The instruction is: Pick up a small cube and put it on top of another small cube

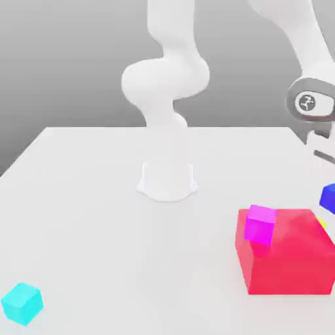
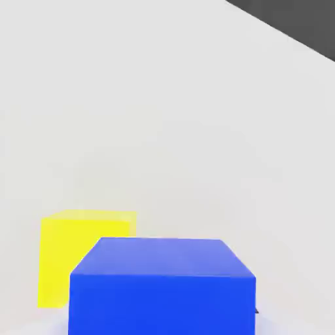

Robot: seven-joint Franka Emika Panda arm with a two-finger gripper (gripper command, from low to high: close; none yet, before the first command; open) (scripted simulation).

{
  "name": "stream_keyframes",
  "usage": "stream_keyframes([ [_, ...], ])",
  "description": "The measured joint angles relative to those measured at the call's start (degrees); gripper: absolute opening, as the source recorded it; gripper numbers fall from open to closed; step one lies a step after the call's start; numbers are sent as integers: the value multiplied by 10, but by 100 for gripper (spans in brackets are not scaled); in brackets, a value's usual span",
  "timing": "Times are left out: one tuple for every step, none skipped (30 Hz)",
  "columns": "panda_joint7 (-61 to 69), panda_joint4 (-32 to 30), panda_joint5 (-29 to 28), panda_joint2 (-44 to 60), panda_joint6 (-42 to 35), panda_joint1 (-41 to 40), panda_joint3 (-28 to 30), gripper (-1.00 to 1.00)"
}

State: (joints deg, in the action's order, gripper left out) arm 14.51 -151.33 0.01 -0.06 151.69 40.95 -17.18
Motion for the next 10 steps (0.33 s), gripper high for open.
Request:
stream_keyframes([
  [-14,-14,7,-10,1,13,3,-100],
  [-25,-20,4,-5,11,19,8,-100],
  [-36,-22,-5,9,26,22,14,-100],
  [-47,-23,-16,26,44,15,22,-100],
  [-58,-23,-30,46,62,15,29,-100],
  [-70,-22,-45,66,81,17,36,-100],
  [-81,-21,-61,87,100,23,46,-100],
  [-88,-21,-69,98,110,26,51,100],
  [-88,-21,-69,98,110,26,51,100],
  [-88,-21,-69,98,110,26,51,100],
])
